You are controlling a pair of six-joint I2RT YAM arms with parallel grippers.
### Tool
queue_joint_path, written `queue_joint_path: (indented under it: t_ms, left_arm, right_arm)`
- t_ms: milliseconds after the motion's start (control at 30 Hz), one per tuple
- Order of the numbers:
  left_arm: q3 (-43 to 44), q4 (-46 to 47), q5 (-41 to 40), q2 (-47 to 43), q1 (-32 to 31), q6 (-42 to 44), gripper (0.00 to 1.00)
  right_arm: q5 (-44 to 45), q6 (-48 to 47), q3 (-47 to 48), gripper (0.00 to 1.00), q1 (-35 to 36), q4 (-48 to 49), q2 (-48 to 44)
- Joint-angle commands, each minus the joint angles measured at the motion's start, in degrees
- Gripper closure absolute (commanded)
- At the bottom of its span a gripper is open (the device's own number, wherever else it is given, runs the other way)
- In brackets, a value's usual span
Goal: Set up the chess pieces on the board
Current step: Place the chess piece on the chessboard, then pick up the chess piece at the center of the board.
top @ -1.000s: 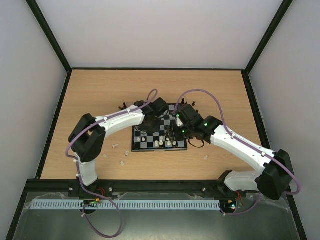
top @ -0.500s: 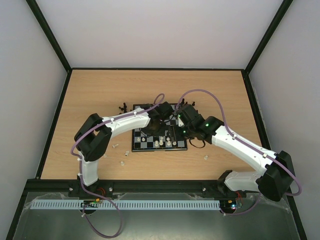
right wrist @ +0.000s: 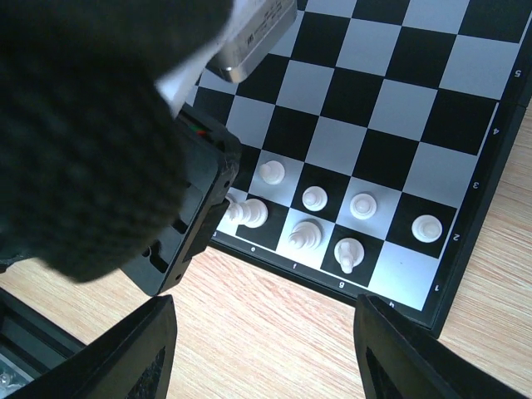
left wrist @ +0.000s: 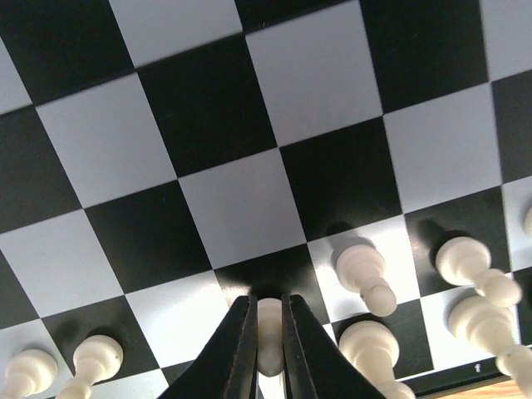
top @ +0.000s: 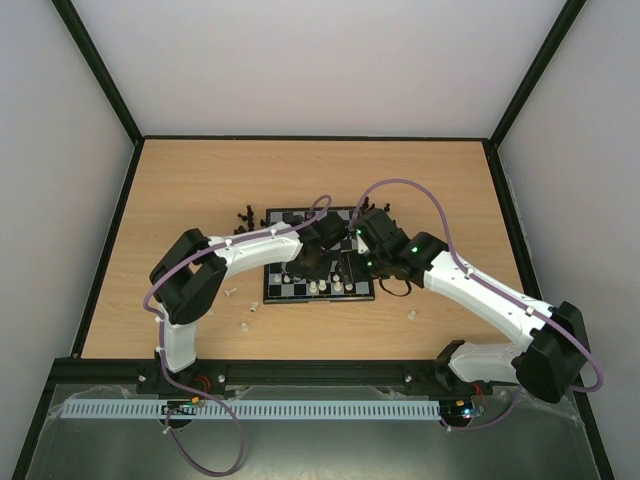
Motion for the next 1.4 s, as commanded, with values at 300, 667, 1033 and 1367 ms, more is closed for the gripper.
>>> queue_joint_path:
  t_ms: [300,667,1033,1367]
  left_arm:
    - [-2.13,0.13,-0.86,0.37,-0.74,-1.48,0.85]
    - [0.44,-0.62,-2.89,0.15,-0.67,-1.39,0.65]
    - [2.04,-7.59,-12.2,-9.99,3.13,-4.08,0.35]
    - [-19.57,-12.21,-11.88,-33.88,9.88,-14.74,0.22]
  right_arm:
    - [-0.77,-0.57,0.22,0.41,-0.1,-0.69,-1.15]
    - [-0.8,-0.61,-0.05,0.41,-0.07,-0.72,-1.51]
    - [-1.29,-0.53,-0.06,0.39,-0.1,-0.52,-2.47]
    - [-5.08,-0.53,-0.7,0.35,-0.08,0.71,-3.69]
